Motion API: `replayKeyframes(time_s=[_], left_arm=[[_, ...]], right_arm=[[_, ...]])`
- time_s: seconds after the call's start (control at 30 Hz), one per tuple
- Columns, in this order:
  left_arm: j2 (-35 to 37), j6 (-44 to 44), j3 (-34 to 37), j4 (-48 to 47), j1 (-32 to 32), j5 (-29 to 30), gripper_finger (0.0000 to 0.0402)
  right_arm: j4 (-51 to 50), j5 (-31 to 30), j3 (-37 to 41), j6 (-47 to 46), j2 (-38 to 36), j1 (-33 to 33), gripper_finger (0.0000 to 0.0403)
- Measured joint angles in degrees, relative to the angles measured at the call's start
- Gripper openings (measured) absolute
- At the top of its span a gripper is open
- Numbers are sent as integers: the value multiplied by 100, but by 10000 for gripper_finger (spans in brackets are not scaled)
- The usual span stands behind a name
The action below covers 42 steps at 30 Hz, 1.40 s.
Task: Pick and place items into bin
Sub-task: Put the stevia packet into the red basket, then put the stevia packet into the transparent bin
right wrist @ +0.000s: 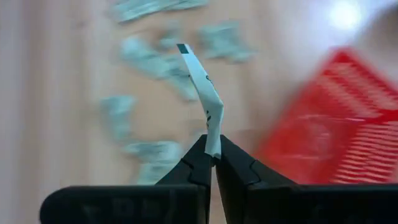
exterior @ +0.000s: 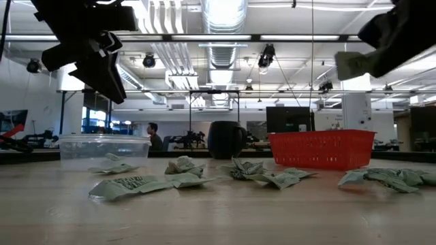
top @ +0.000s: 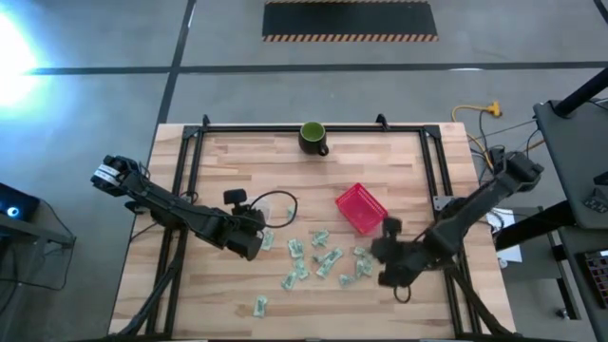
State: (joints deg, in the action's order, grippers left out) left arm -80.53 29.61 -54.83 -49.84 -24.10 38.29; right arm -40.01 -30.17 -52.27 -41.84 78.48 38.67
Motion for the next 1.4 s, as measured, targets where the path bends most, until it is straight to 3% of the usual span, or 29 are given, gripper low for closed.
replayKeyframes(time_s=[0.1, 0.3, 0.77, 1.03, 1.4], left_arm=[[0, 2, 4, 14, 2, 44, 102], [0, 2, 4, 58, 2, 131, 102], [0, 2, 4, 339, 2, 145, 102], [0, 2, 4, 408, 2, 146, 102], [0, 0, -32, 432, 2, -10, 102]], right_arm=[[-647, -306, 0, -153, -295, -207, 9], [-1318, -322, 9, 136, -426, -844, 9], [-1110, -304, 33, 932, 184, -2389, 9], [-726, -62, 33, 1442, 258, -2468, 17], [-730, -60, -26, 1512, 248, -2499, 87]])
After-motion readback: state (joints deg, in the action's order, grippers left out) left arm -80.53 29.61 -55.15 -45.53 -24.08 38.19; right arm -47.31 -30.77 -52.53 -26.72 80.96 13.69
